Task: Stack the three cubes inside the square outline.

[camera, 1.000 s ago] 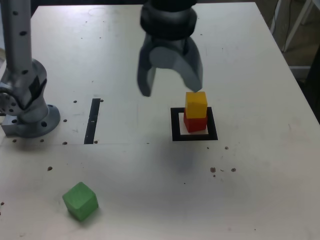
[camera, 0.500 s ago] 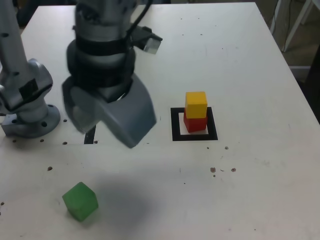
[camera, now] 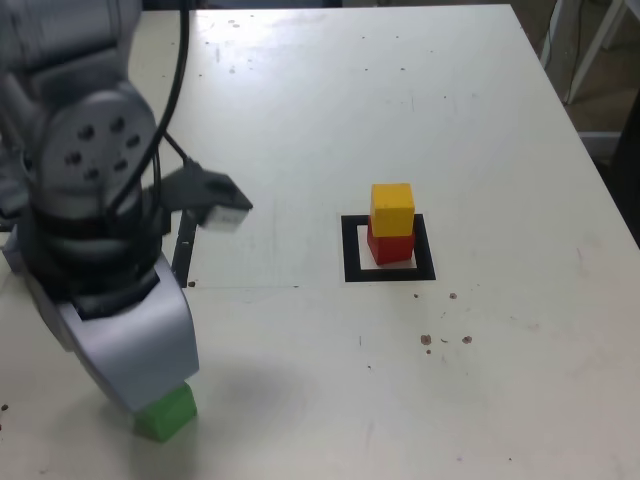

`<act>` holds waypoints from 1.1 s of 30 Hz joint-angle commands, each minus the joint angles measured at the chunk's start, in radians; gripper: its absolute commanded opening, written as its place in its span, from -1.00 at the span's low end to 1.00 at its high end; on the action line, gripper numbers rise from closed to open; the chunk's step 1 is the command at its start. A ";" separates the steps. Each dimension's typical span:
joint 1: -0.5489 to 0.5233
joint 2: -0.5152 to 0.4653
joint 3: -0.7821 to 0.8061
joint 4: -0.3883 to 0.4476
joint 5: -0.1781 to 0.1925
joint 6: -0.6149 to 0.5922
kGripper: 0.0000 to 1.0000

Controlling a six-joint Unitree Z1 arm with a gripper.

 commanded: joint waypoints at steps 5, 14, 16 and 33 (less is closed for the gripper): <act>-0.021 0.054 0.021 -0.085 -0.011 -0.004 0.99; -0.025 0.109 0.031 -0.131 -0.012 -0.042 0.85; -0.025 0.119 0.038 -0.127 0.000 -0.058 0.71; -0.025 0.116 0.053 -0.154 0.081 -0.129 -0.13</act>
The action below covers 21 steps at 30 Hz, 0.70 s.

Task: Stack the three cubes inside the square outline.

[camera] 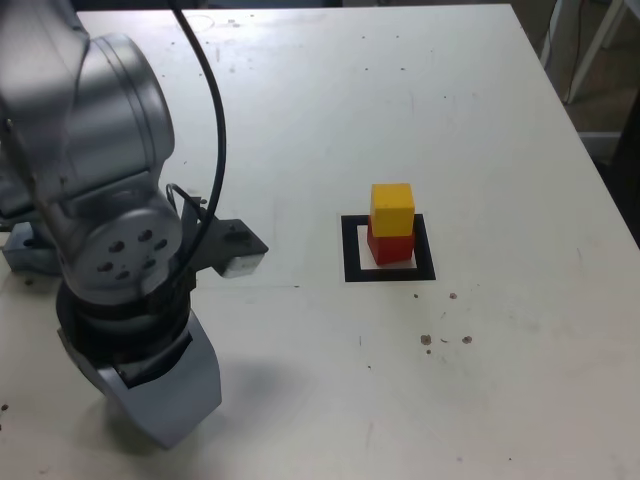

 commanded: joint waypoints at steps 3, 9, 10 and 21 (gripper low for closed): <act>-0.001 -0.011 0.001 -0.005 0.015 -0.004 -0.29; -0.001 -0.019 0.000 -0.007 0.029 -0.014 -0.58; -0.001 -0.021 -0.001 -0.005 0.031 -0.018 -0.60; -0.001 -0.051 -0.002 0.046 0.046 -0.044 -0.75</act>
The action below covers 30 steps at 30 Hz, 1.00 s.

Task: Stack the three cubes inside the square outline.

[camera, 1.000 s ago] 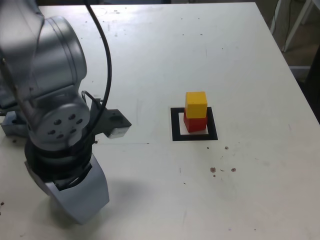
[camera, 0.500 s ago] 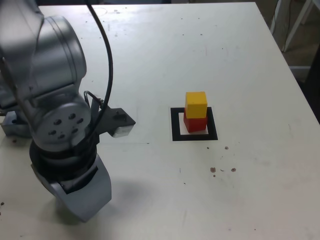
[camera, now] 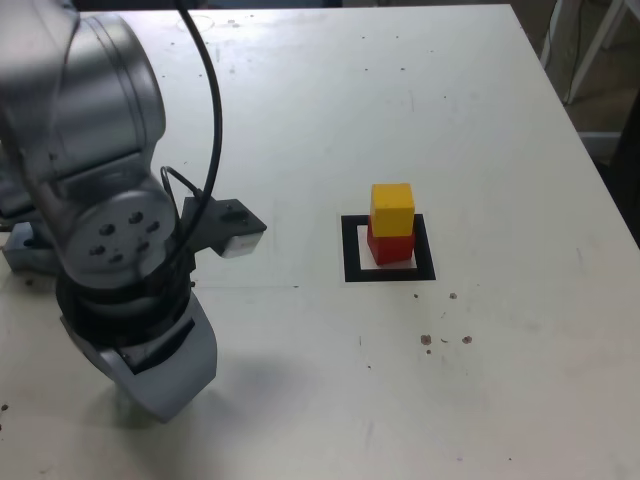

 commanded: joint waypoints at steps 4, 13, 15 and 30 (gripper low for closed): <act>0.014 -0.073 -0.036 0.081 0.019 -0.024 -0.80; 0.233 -0.102 -0.332 0.362 0.087 -0.017 -0.80; 0.290 -0.087 -0.410 0.393 0.088 -0.015 -0.80; 0.565 0.092 -0.803 0.534 0.138 0.006 -0.79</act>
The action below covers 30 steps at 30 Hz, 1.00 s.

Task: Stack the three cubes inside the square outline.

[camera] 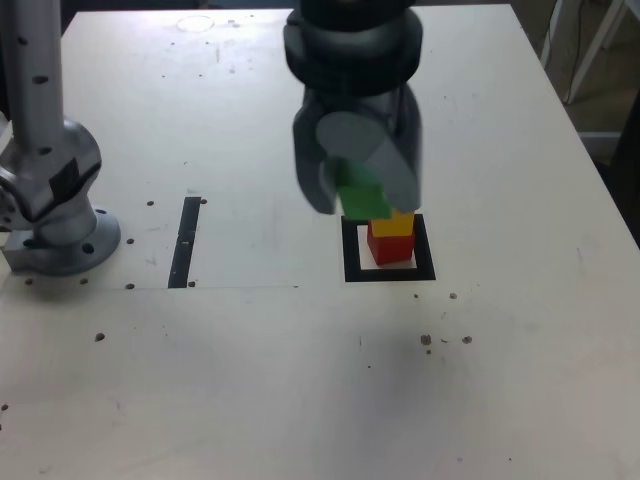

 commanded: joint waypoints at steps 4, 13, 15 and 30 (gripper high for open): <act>0.080 0.050 -0.021 0.008 0.018 0.042 -0.79; 0.230 0.073 -0.040 0.018 0.023 0.152 -0.79; 0.247 0.075 -0.038 0.018 0.020 0.161 -0.79; 0.248 0.165 -0.048 0.021 -0.057 0.139 -0.79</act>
